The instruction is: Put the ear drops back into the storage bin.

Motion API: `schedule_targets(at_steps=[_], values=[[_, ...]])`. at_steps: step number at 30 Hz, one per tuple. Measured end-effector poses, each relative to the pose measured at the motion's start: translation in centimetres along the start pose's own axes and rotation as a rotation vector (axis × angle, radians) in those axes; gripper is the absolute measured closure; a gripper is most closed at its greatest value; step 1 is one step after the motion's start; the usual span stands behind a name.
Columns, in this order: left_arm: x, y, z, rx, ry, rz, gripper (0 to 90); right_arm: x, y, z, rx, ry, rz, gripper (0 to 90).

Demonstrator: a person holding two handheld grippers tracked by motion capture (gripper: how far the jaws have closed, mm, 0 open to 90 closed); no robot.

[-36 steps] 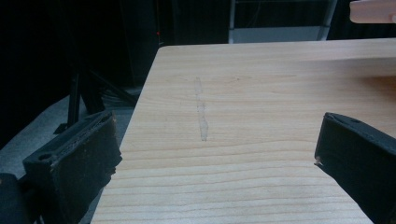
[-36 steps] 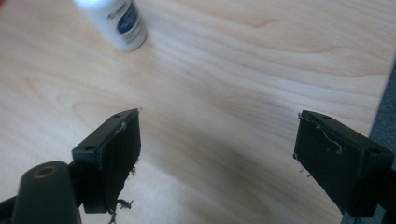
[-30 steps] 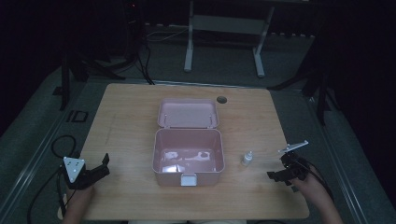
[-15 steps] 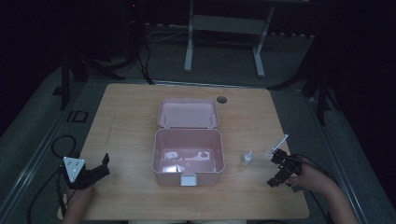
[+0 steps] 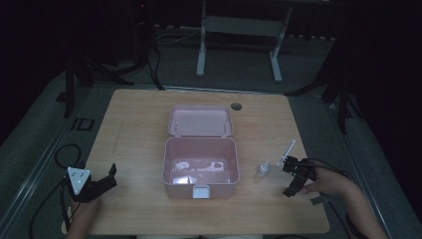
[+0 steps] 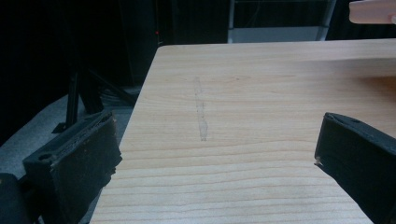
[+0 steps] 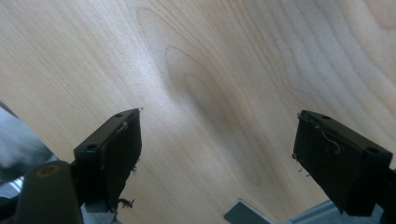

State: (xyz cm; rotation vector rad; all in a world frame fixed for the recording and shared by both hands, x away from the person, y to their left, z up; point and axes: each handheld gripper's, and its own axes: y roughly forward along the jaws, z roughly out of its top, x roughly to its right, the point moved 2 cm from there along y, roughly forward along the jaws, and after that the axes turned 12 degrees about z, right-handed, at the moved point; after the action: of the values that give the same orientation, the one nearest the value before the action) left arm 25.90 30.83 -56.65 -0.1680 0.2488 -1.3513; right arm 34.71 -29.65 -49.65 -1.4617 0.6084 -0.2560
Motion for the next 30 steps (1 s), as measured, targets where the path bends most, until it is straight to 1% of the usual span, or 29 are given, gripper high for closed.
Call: schedule_targets(at_steps=[2, 3, 4, 5, 6, 7, 8, 10, 12, 14, 15, 17, 18, 19, 22, 25, 28, 30], values=[[0.0, 0.0, 0.0, 0.0, 0.0, 0.001, 0.3, 0.0, -0.1, 0.3, -0.015, -0.029, -0.017, 17.8], [0.0, 0.0, 0.0, 0.0, 0.0, 0.001, 0.3, 0.0, -0.1, 0.3, -0.015, -0.029, -0.017, 17.8], [0.0, 0.0, 0.0, 0.0, 0.0, 0.0, 0.3, 0.1, -0.1, 0.5, -0.018, -0.042, -0.021, 18.9], [0.0, 0.0, 0.0, 0.0, 0.0, 0.0, 0.3, 0.2, -0.3, 0.8, -0.016, -0.071, -0.036, 20.1], [0.0, 0.0, 0.0, 0.0, 0.0, 0.0, 0.3, 0.3, -0.5, 1.2, -0.017, -0.084, -0.033, 21.1], [0.0, 0.0, 0.0, 0.0, 0.0, 0.0, 0.3, 0.3, -0.5, 1.2, -0.017, -0.084, -0.033, 21.1], [0.0, 0.0, 0.0, 0.0, 0.0, 0.0, 0.3, 0.2, -0.7, 1.6, -0.012, -0.13, -0.053, 23.6], [0.0, 0.0, 0.0, 0.0, 0.001, 0.0, 0.3, 0.1, -0.8, 2.0, -0.016, -0.153, -0.04, 25.1], [0.0, 0.0, 0.0, 0.0, 0.001, -0.001, 0.3, 0.0, -0.9, 2.5, -0.02, -0.185, -0.056, 26.5], [0.0, 0.0, 0.0, -0.001, 0.0, -0.001, 0.3, 0.0, -0.9, 2.8, -0.023, -0.191, -0.048, 27.9], [0.0, 0.0, 0.0, 0.0, 0.0, -0.002, 0.3, 0.0, -0.9, 3.3, -0.04, -0.218, -0.056, 29.8], [0.0, 0.0, 0.0, 0.0, 0.0, -0.002, 0.3, 0.0, -0.9, 3.5, -0.043, -0.222, -0.059, 31.2], [0.0, 0.0, 0.0, 0.0, 0.001, -0.002, 0.3, 0.1, -1.0, 4.1, -0.048, -0.238, -0.051, 31.9], [0.0, 0.0, 0.0, 0.0, 0.001, -0.003, 0.3, 0.1, -1.0, 4.1, -0.048, -0.238, -0.051, 31.9], [0.0, 0.0, 0.0, 0.0, 0.001, -0.004, 0.3, 0.5, -1.1, 5.2, -0.042, -0.248, -0.066, 34.4], [0.0, 0.0, 0.0, 0.0, 0.001, -0.006, 0.3, 0.8, -1.0, 5.9, -0.033, -0.258, -0.067, 35.2], [0.0, 0.0, 0.0, 0.001, 0.001, -0.007, 0.3, 0.8, -0.8, 6.6, -0.036, -0.271, -0.06, 36.0], [0.0, 0.0, 0.0, 0.001, 0.001, -0.007, 0.3, 0.6, -0.6, 7.1, -0.044, -0.288, -0.061, 36.4]])
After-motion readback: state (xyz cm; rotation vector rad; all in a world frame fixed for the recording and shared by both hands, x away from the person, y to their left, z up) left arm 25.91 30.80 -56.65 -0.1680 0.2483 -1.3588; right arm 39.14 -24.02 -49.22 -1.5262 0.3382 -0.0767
